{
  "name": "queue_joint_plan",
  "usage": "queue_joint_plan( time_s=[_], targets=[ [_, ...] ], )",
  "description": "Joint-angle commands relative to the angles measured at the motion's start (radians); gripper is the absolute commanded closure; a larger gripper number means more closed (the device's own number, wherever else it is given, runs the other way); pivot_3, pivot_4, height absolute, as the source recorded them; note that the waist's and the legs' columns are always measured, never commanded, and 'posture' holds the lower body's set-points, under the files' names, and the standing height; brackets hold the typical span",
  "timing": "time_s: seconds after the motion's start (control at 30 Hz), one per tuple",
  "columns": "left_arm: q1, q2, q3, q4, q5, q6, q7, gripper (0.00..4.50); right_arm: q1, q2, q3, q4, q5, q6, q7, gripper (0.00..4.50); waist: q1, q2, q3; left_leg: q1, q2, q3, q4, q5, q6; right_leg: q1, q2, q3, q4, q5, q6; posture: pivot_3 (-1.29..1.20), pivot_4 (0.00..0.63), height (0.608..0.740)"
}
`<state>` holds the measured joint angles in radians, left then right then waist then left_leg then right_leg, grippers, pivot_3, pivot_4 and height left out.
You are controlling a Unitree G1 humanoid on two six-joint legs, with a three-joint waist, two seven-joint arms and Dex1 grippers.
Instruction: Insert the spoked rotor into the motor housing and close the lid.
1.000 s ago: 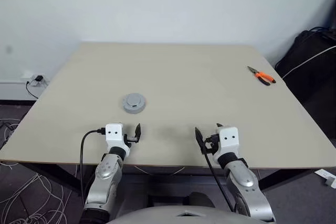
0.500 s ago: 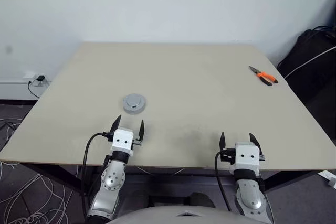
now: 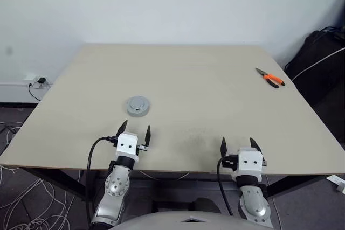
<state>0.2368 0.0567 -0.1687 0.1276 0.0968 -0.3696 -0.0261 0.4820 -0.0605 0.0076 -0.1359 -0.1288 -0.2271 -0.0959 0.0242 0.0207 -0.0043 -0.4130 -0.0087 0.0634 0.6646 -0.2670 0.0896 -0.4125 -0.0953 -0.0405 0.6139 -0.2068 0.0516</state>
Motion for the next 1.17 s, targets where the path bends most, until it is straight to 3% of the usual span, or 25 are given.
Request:
queue_joint_plan(
  time_s=[0.03,0.47,1.17],
  targets=[
    [-0.007,-0.013,-0.01,-0.034,-0.012,0.013,-0.019,0.04,-0.021,0.009,-0.008,-0.018,0.003,0.019,-0.003,0.0,0.0,0.0,0.0,0.0,0.0,0.0,0.0,0.0,0.0,0.0,0.0,0.0,0.0,0.0,0.0,0.0,0.0,0.74],
    [-0.017,-0.047,-0.009,-0.041,-0.025,0.067,-0.025,0.04,-0.01,0.048,0.025,-0.111,0.014,0.11,0.012,0.0,0.001,0.0,-0.001,0.0,0.0,0.0,0.0,0.0,0.0,0.0,0.0,0.0,0.001,0.0,0.0,0.0,0.0,0.74],
    [-0.017,-0.051,-0.001,-0.04,-0.019,0.077,-0.023,0.04,-0.028,0.024,0.016,-0.073,0.01,0.1,0.011,0.0,0.001,0.0,-0.001,0.0,0.0,0.0,0.002,0.0,0.0,0.0,0.001,0.0,0.002,0.0,0.0,0.0,0.0,0.74]
  ],
)
